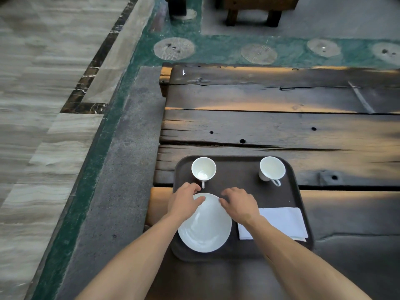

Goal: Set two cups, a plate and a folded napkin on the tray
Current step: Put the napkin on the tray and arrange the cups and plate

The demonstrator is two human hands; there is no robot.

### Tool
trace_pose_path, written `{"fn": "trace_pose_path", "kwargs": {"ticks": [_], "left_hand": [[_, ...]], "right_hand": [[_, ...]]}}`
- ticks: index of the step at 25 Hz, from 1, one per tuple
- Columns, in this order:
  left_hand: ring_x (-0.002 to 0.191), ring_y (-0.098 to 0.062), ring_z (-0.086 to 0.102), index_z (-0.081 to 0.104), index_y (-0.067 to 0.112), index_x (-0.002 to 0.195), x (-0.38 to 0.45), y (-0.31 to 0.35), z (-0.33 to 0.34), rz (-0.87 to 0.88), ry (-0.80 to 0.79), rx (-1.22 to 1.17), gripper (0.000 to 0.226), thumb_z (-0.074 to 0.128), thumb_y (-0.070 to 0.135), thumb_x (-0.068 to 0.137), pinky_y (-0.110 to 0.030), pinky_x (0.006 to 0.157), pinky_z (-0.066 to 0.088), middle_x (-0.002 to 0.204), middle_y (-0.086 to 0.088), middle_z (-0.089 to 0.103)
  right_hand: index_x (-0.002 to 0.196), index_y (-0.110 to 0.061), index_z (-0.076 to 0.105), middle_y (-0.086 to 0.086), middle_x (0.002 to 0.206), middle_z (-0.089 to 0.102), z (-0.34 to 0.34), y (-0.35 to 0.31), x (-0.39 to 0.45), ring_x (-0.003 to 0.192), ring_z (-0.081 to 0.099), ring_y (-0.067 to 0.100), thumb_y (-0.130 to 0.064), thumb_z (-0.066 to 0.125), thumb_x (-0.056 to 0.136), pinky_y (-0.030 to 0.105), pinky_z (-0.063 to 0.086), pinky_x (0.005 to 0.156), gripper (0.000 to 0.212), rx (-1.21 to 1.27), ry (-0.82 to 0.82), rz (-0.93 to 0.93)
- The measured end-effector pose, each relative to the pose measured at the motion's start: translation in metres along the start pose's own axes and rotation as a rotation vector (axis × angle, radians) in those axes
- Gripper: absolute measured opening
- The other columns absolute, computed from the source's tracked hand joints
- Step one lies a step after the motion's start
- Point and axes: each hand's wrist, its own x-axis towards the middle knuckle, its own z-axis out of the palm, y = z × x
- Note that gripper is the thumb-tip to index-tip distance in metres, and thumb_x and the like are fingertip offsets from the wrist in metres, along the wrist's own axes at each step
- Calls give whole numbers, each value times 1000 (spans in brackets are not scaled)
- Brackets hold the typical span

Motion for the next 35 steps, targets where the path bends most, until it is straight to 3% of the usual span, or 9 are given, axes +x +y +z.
{"fn": "trace_pose_path", "kwargs": {"ticks": [8, 19, 23, 35], "left_hand": [[117, -16, 54, 57, 28, 127, -25, 54, 24, 66, -66, 74, 37, 56, 45, 95, -39, 95, 48, 129, 6, 55], [115, -16, 56, 57, 27, 129, -6, 149, 59, 35, -116, 162, 41, 56, 46, 93, -38, 93, 48, 128, 4, 55], [113, -16, 56, 55, 28, 130, 2, 171, 70, -8, -108, 160, 41, 55, 46, 94, -39, 93, 47, 130, 4, 53], [116, -15, 55, 55, 30, 129, 47, 183, 73, -75, -77, 110, 41, 59, 47, 92, -38, 91, 48, 130, 6, 53]], "right_hand": [[125, -25, 59, -2, 121, 62, -13, 57, -35, 111, 54, 24, -44, 40, 99, 40, 40, 88, 37, -70, 48, -21], [124, -25, 60, 0, 119, 64, -53, 170, -40, 110, 58, 24, -44, 42, 98, 38, 47, 88, 37, -4, 55, -19], [116, -23, 61, 1, 113, 65, -68, 203, -32, 102, 60, 25, -44, 42, 97, 39, 50, 82, 34, -23, 62, -44], [124, -25, 56, 0, 119, 64, -77, 223, 19, 107, 62, 24, -44, 51, 95, 37, 50, 81, 35, 88, 42, 15]]}}
